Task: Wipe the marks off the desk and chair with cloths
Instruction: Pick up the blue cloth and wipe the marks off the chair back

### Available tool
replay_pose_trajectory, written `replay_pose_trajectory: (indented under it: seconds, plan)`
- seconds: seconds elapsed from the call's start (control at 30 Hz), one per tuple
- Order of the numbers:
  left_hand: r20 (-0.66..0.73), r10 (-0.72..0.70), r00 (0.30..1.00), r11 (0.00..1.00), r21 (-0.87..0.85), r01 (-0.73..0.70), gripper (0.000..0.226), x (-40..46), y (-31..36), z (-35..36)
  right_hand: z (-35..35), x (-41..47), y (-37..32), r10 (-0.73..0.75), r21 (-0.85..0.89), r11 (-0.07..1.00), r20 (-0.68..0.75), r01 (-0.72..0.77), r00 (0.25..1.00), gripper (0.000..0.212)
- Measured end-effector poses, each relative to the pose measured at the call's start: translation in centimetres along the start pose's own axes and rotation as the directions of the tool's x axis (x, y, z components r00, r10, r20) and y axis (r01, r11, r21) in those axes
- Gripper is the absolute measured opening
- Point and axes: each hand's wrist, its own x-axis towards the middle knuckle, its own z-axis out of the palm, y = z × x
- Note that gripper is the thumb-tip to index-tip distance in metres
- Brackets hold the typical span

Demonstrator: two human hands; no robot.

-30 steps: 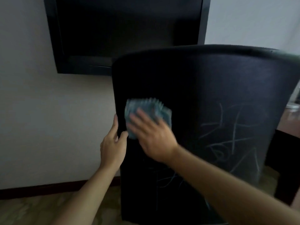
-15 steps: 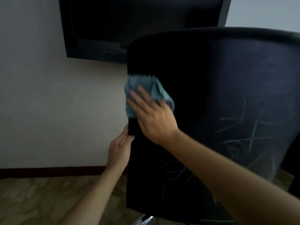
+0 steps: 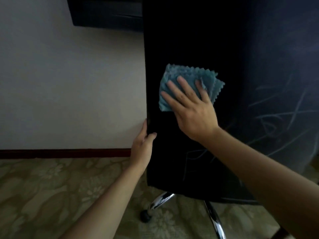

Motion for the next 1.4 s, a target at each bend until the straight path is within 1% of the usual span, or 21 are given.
replay_pose_trajectory:
  seconds: [0.07,0.1,0.17,0.23,0.3,0.4,0.47,0.53,0.57,0.63,0.73,0.8,0.87,0.93,1.0,1.1,1.17,1.23,1.3,1.33,1.4]
  plan:
    - [-0.057,-0.011,0.998,0.999,-0.031,0.009,0.072,-0.6,-0.4,0.7,1.5,-5.1,-2.3,-0.047,0.065,0.997,0.091,0.041,0.995,0.057]
    - [-0.083,-0.026,0.996,0.999,-0.021,0.024,0.074,-1.0,-0.5,1.1,2.1,-8.5,-4.0,-0.096,0.097,0.992,0.183,0.079,0.978,0.060]
    - [-0.105,-0.050,0.993,0.999,0.016,0.051,0.079,-2.0,-0.7,1.9,2.4,-15.5,-6.9,-0.187,0.141,0.979,0.369,0.144,0.911,0.065]
    - [-0.120,-0.035,0.992,0.998,0.046,0.041,0.082,-2.6,-0.9,2.8,2.1,-18.7,-7.0,-0.195,0.159,0.978,0.428,0.139,0.883,0.073]
    - [-0.195,-0.019,0.981,0.994,0.102,0.039,0.081,-2.6,-0.8,3.9,1.5,-17.4,-4.9,-0.153,0.135,0.985,0.370,0.110,0.917,0.074]
    - [-0.321,-0.081,0.944,0.989,0.095,0.117,0.082,-2.9,0.8,6.4,-0.2,-11.4,0.6,-0.011,0.040,0.999,0.130,0.005,0.991,0.066]
    - [-0.370,-0.087,0.925,0.992,0.050,0.114,0.087,-2.5,2.5,8.1,-1.8,-7.4,4.4,0.088,-0.025,0.996,-0.002,-0.088,0.996,0.056]
    - [-0.405,-0.124,0.906,0.992,-0.017,0.128,0.092,-1.5,4.0,9.2,-2.3,-6.1,6.0,0.121,-0.028,0.992,-0.080,-0.124,0.989,0.053]
    - [-0.420,-0.151,0.895,0.988,-0.042,0.147,0.095,-1.0,4.5,9.7,-2.0,-6.8,5.8,0.118,-0.017,0.993,-0.087,-0.120,0.989,0.053]
    - [-0.431,-0.167,0.887,0.985,-0.045,0.164,0.097,-0.9,4.8,10.1,-0.9,-10.3,3.7,0.098,0.027,0.995,-0.023,-0.098,0.995,0.055]
    - [-0.437,-0.131,0.890,0.991,-0.028,0.132,0.095,-1.3,4.5,10.0,0.3,-16.4,0.5,-0.077,0.090,0.994,0.199,0.060,0.977,0.054]
    - [-0.439,-0.114,0.891,0.993,-0.037,0.109,0.093,-1.4,4.5,9.7,0.0,-17.3,0.7,-0.175,0.123,0.981,0.256,0.147,0.951,0.054]
    - [-0.466,-0.111,0.878,0.994,-0.039,0.105,0.090,-1.4,4.8,9.6,-1.0,-15.0,2.6,-0.153,0.128,0.983,0.202,0.129,0.967,0.055]
    - [-0.472,-0.112,0.874,0.994,-0.035,0.108,0.089,-1.5,4.9,9.5,-2.5,-10.9,5.8,-0.054,0.057,0.997,0.057,0.051,0.997,0.054]
    - [-0.451,-0.100,0.887,0.995,-0.041,0.091,0.090,-1.5,4.6,9.4,-4.1,-6.6,8.9,0.041,-0.023,0.999,-0.064,-0.042,0.997,0.052]
    - [-0.420,-0.103,0.902,0.994,-0.069,0.081,0.090,-1.5,4.3,9.3,-4.2,-4.3,9.3,0.112,-0.023,0.993,-0.162,-0.117,0.980,0.052]
    - [-0.450,-0.105,0.887,0.994,-0.063,0.085,0.089,-1.7,4.6,9.5,-2.6,-7.3,6.5,0.119,0.044,0.992,-0.098,-0.116,0.988,0.058]
    - [-0.484,-0.073,0.872,0.997,-0.044,0.059,0.086,-1.9,4.7,9.6,-0.6,-12.8,2.2,0.023,0.108,0.994,0.073,-0.031,0.997,0.061]
    - [-0.476,-0.034,0.879,0.999,-0.036,0.019,0.084,-2.3,4.2,9.3,0.6,-18.1,-1.3,-0.108,0.155,0.986,0.277,0.067,0.955,0.058]
    - [-0.460,-0.016,0.888,0.999,-0.037,-0.001,0.084,-2.5,3.9,9.0,0.9,-19.7,-2.2,-0.135,0.180,0.981,0.347,0.075,0.928,0.056]
    - [-0.440,0.014,0.898,0.999,-0.029,-0.030,0.083,-2.8,3.2,8.4,0.7,-19.8,-2.1,-0.159,0.198,0.976,0.392,0.086,0.906,0.057]
